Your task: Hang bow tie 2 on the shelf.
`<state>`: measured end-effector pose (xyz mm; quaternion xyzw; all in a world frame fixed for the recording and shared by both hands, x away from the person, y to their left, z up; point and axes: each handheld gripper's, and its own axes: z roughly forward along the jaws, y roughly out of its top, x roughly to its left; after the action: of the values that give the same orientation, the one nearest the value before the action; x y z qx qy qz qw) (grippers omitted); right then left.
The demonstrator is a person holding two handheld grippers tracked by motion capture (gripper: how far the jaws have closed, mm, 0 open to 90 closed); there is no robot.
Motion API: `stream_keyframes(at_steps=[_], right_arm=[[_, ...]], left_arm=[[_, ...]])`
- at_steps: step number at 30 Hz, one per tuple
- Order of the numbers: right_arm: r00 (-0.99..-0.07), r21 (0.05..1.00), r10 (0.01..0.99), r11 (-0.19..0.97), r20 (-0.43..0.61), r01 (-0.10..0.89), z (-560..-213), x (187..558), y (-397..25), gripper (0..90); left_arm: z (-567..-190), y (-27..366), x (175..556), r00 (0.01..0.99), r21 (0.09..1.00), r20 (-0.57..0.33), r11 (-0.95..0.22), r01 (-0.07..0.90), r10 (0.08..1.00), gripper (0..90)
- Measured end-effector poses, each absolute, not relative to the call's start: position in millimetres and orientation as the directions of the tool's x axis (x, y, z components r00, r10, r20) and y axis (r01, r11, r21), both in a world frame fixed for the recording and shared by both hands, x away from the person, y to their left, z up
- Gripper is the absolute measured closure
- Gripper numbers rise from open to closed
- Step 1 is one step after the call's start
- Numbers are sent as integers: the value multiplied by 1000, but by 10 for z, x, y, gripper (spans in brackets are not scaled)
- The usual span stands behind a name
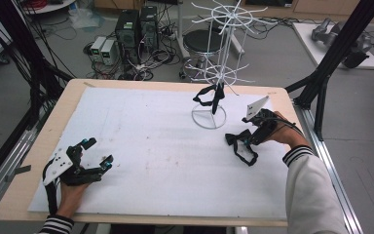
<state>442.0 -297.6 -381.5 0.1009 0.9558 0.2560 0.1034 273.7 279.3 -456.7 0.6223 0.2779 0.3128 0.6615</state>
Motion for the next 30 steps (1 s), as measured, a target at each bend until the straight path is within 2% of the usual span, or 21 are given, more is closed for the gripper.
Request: stream_keyframes(at_steps=[8, 10, 14, 25, 30], right_arm=[[-966, 468, 210, 876, -154, 116, -3920, 4467, -2901, 181], [-968, 459, 194, 883, -157, 103, -3937, 4478, -2893, 220], [-968, 435, 195, 894, -157, 109, -3967, 4486, -2876, 234], [-970, 394, 176, 914, -168, 98, -4011, 4506, -2844, 394], [-971, 375, 159, 923, -180, 82, -4023, 4513, -2820, 422]], left_arm=[[-4565, 2795, 2735, 651, 997, 29, 22, -70, 759, 116], [-4566, 2792, 2734, 650, 997, 28, 25, -71, 759, 116], [-4566, 2793, 2735, 651, 997, 27, 25, -71, 759, 116], [-4565, 2792, 2729, 651, 997, 34, 20, -75, 758, 116], [-4565, 2792, 2729, 651, 997, 33, 20, -75, 758, 116]])
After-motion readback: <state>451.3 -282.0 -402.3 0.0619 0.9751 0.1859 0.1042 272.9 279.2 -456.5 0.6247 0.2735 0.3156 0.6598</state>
